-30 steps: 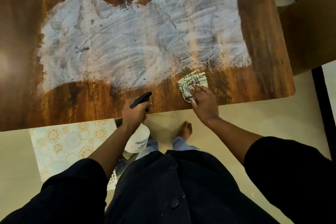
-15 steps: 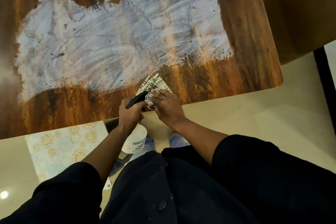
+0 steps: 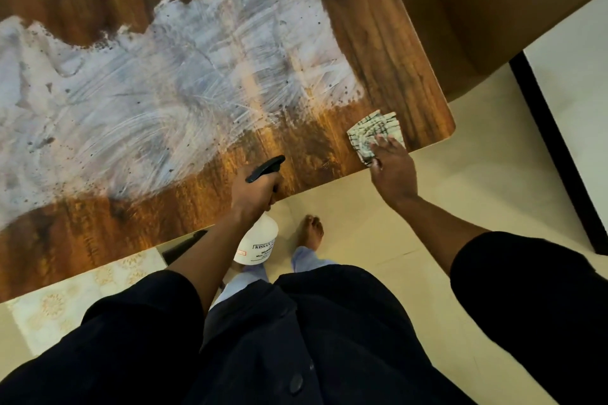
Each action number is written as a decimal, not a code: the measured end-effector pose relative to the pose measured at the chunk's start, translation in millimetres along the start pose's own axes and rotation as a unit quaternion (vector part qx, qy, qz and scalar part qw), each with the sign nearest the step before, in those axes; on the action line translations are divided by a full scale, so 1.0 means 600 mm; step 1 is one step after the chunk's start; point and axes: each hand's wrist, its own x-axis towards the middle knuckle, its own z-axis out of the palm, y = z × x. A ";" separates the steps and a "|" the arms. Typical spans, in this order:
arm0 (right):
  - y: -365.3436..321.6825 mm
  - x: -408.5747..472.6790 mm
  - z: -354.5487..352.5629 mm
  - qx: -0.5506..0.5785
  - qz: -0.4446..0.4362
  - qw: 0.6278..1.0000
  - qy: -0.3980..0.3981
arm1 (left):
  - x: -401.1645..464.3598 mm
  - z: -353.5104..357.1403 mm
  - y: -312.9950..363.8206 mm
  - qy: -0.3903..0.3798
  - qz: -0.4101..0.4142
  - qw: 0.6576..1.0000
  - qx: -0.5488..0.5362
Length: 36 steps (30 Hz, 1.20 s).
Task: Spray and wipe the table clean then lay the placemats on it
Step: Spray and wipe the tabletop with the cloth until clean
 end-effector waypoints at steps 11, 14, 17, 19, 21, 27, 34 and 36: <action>-0.101 -0.032 0.035 0.058 0.036 0.997 -0.023 | 0.027 0.092 0.045 -0.050 -0.024 0.998 0.033; -0.092 -0.031 0.035 0.077 -0.007 0.996 -0.053 | 0.034 0.112 0.059 -0.054 -0.029 0.998 0.030; -0.049 -0.016 0.014 0.097 -0.044 0.994 -0.035 | 0.046 0.124 0.074 -0.061 -0.025 0.997 0.040; -0.013 0.001 -0.001 0.095 -0.034 0.995 -0.021 | 0.054 0.127 0.085 -0.061 -0.019 0.997 0.042; 0.025 0.024 -0.012 0.088 0.012 0.996 0.000 | 0.062 0.126 0.094 -0.058 -0.022 0.997 0.043; 0.078 0.119 -0.043 0.082 0.170 0.981 0.033 | 0.082 0.121 0.118 -0.014 -0.053 0.999 -0.006; -0.032 0.149 -0.005 0.050 0.143 0.988 0.027 | 0.087 0.088 0.125 0.021 -0.052 0.998 -0.036; -0.081 0.150 0.014 0.054 0.066 0.996 -0.005 | 0.091 0.073 0.122 0.041 -0.060 0.997 -0.033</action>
